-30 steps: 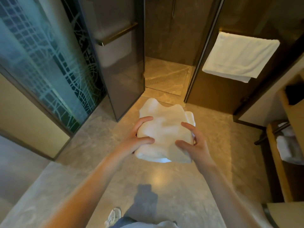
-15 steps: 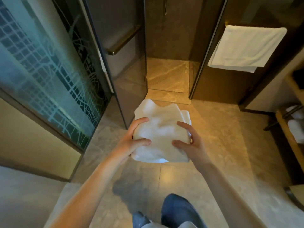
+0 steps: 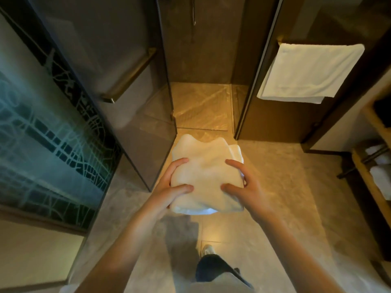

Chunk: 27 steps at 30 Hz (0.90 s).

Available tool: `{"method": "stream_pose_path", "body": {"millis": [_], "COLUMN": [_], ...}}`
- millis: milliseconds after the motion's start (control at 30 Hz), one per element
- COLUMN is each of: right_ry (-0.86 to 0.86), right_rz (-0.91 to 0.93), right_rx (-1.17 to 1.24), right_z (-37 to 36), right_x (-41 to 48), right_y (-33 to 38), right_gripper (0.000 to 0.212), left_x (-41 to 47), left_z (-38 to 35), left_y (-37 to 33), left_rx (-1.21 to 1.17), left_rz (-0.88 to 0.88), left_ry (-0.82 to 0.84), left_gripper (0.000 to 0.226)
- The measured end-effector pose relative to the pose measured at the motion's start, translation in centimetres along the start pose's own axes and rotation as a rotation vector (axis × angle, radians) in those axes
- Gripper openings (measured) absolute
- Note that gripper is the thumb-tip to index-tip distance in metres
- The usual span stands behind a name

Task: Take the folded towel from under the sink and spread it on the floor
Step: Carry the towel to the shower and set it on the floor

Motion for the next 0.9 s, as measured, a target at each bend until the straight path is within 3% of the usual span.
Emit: {"method": "stream_pose_path", "body": {"millis": [400, 667, 900], "right_ry": [0.024, -0.063, -0.073], "right_rz": [-0.029, -0.074, -0.152], "right_rx": [-0.034, -0.052, -0.069], "right_z": [2.7, 2.5, 3.1], "right_x": [17.8, 29.9, 42.4], "right_y": [2.8, 1.2, -2.6], "right_gripper": [0.064, 0.063, 0.061], "left_x": [17.5, 31.2, 44.5], "left_z": [1.0, 3.4, 5.1], "left_y": [-2.0, 1.5, 6.4], "left_rx": [-0.055, -0.093, -0.063], "left_rz": [0.066, 0.143, 0.232], "left_ry": [-0.006, 0.128, 0.119], "left_gripper": [0.072, 0.071, 0.072]}}
Point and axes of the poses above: each hand's wrist, its own x-axis towards the middle knuckle, its own z-axis out of the back of the hand, y = z × x, the point moved 7 cm from there along x, towards the middle knuckle, and after that the axes turned 4 degrees about -z, right-handed, at the moved point
